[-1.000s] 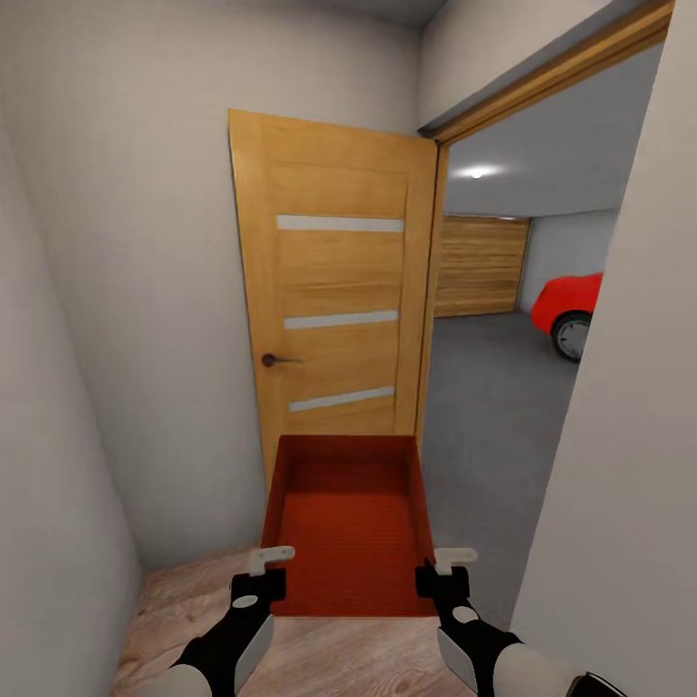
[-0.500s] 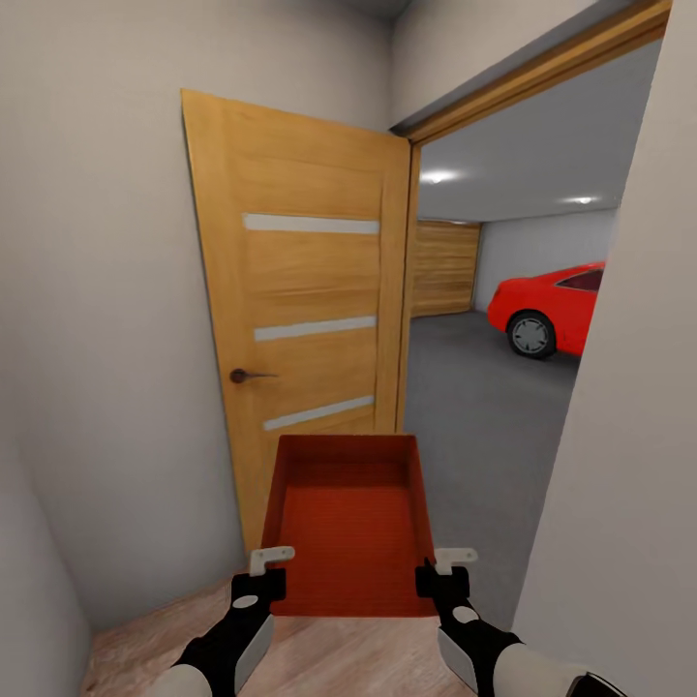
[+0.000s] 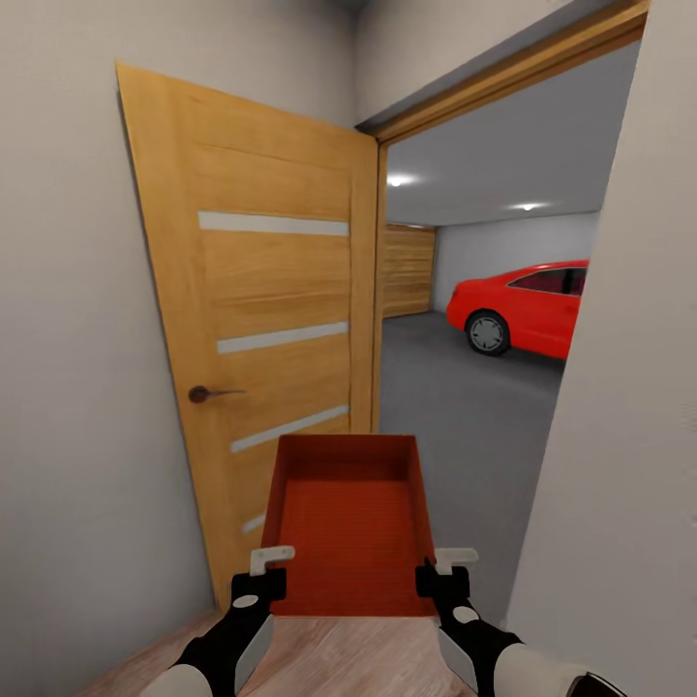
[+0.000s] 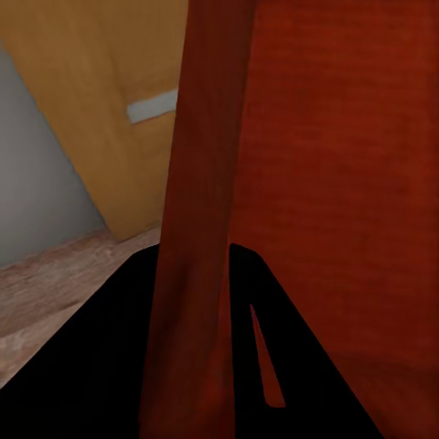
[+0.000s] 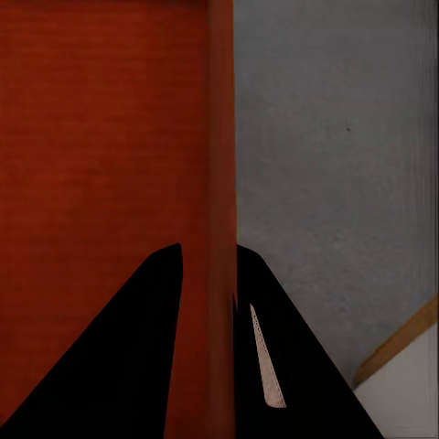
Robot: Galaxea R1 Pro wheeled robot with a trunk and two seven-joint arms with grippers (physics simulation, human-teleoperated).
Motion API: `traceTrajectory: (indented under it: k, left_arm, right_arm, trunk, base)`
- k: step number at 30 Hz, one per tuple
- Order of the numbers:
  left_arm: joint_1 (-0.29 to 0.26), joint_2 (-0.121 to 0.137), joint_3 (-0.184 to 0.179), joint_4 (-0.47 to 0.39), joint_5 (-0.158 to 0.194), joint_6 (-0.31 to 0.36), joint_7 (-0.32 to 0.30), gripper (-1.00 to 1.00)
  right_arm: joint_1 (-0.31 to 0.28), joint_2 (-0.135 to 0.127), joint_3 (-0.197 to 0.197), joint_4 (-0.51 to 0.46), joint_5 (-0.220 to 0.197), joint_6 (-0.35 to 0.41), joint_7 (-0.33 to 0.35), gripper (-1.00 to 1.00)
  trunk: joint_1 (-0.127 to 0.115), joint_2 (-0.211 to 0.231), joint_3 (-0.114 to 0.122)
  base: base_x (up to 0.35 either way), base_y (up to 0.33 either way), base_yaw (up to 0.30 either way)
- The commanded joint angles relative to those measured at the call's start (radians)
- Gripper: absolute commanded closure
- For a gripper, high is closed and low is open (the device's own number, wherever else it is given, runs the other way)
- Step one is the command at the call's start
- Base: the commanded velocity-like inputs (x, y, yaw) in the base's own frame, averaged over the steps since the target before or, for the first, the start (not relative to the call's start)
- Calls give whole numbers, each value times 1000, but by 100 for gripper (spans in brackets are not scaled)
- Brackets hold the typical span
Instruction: Move the two storage containers from the living room to the garage. In the garage, place one container on the floor and stack the other container on top of it (either order is fine).
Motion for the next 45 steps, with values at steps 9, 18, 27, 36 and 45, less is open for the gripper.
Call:
traceTrajectory:
  k: [9,18,27,36,45]
  left_arm:
    - [-1,53,22,0,22,0,5,100]
    - [-1,52,23,0,23,0,5,100]
    - [-1,53,24,0,23,0,5,100]
    - [-1,52,24,0,23,0,5,100]
    - [-1,51,24,0,23,0,5,100]
  right_arm:
    - [-1,-6,-58,-4,18,-5,3,100]
    - [-1,-6,-58,-4,18,-5,3,100]
    - [-1,-5,-58,-4,18,-4,2,100]
    - [-1,-6,-58,-4,18,-4,2,100]
    - [-1,-6,-58,-4,18,-4,2,100]
  trunk:
    - [1,-2,3]
    - [1,-2,8]
    - [1,-2,11]
    - [1,-2,11]
    - [1,-2,11]
  base:
    - [16,8,-270]
    - [16,5,-270]
    - [257,186,-152]
    - [285,227,-84]
    - [285,228,-273]
